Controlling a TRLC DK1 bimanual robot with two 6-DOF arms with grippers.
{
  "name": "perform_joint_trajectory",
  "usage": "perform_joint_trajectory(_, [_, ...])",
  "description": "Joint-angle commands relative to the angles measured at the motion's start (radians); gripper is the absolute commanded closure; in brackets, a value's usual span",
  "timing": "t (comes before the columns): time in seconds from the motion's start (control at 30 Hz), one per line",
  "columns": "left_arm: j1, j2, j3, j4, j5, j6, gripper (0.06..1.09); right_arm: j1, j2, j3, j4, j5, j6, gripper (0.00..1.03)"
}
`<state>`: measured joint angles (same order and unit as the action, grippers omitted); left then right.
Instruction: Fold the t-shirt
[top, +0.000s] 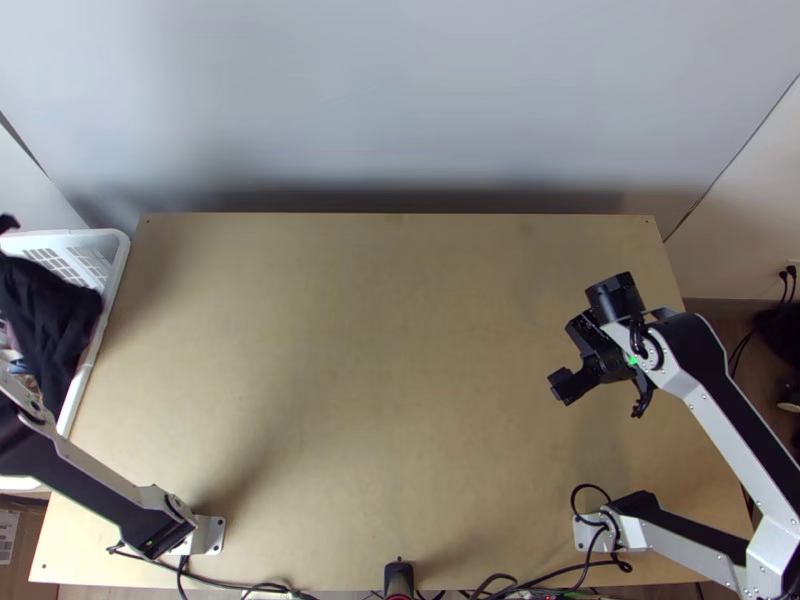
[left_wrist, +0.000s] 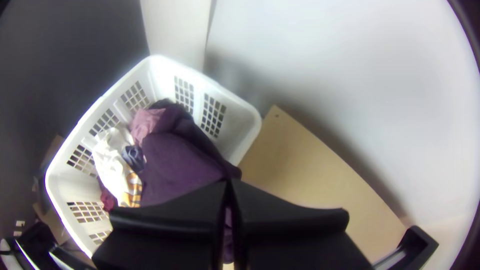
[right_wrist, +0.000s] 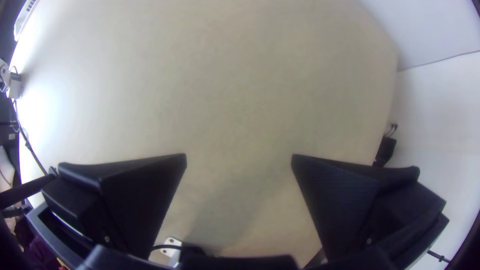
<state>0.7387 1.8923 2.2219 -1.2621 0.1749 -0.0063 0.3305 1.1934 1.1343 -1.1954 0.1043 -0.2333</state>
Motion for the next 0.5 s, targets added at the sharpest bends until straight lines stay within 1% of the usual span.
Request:
perform_joint_trajectory(0.0, [-0.121, -0.180, 0.009, 0.007, 0.037, 0.002, 1.05, 0.001, -0.044, -0.013, 0.000, -0.002, -0.001, 0.05])
perform_joint_trajectory(0.17, [-0.194, -0.269, 0.009, 0.059, 0.071, -0.015, 1.05, -0.001, -0.086, -0.051, 0.000, -0.002, -0.001, 0.05])
perform_joint_trajectory(0.23, [-0.233, -0.302, 0.010, 0.086, 0.071, -0.026, 1.05, -0.001, -0.100, -0.061, 0.000, -0.002, -0.001, 0.05])
perform_joint_trajectory(0.47, [-0.463, -0.415, 0.015, 0.129, 0.071, -0.037, 1.05, -0.004, -0.138, -0.053, -0.004, -0.002, -0.001, 0.05])
